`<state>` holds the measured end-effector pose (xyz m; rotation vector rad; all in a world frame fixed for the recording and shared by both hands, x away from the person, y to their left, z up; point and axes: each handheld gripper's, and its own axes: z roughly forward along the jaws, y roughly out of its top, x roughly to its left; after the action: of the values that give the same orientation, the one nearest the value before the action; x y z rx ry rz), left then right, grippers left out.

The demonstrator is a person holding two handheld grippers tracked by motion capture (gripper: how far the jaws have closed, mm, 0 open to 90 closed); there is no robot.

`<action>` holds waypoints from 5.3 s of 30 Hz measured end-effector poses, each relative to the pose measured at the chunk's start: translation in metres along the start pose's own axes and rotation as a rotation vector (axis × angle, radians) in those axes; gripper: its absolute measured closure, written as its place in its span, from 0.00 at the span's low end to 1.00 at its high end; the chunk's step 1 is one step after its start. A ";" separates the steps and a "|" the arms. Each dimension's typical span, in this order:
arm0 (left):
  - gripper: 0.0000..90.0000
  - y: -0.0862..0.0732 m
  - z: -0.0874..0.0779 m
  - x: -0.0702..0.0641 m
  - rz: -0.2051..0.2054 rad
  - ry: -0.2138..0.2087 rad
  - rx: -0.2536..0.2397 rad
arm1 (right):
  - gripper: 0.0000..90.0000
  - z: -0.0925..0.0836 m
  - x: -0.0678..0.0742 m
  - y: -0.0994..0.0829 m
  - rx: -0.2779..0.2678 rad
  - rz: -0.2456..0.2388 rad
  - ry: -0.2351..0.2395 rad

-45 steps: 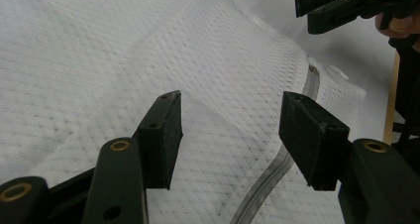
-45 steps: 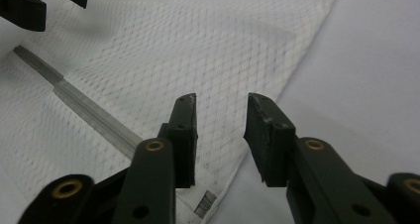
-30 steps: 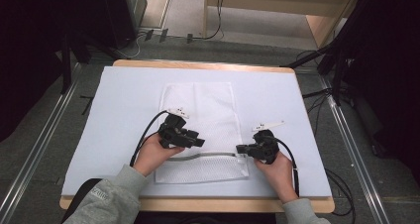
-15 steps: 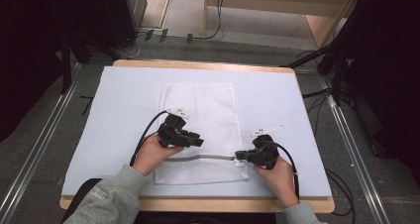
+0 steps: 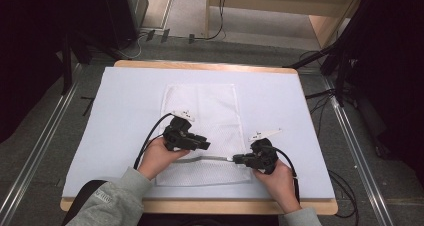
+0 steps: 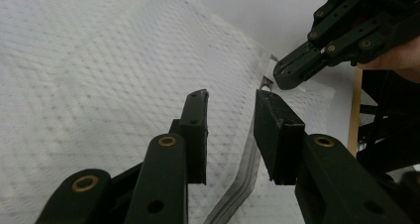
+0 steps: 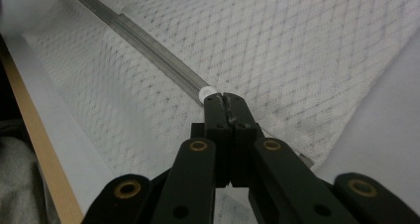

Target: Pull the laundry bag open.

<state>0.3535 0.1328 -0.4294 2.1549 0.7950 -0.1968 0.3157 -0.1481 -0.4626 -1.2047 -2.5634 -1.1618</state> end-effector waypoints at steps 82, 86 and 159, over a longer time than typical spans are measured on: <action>0.98 0.005 0.085 -0.021 -0.022 -0.103 0.127 | 1.00 0.001 -0.005 -0.006 0.013 -0.114 -0.119; 0.98 0.006 0.084 -0.018 -0.035 -0.122 0.137 | 1.00 0.001 -0.002 -0.007 0.012 -0.134 -0.136; 0.98 -0.003 0.033 -0.004 -0.074 -0.082 0.219 | 1.00 0.001 -0.005 -0.008 0.004 -0.147 -0.121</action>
<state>0.3530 0.1076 -0.4518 2.3061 0.8389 -0.4250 0.3135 -0.1537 -0.4697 -1.1356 -2.7842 -1.1426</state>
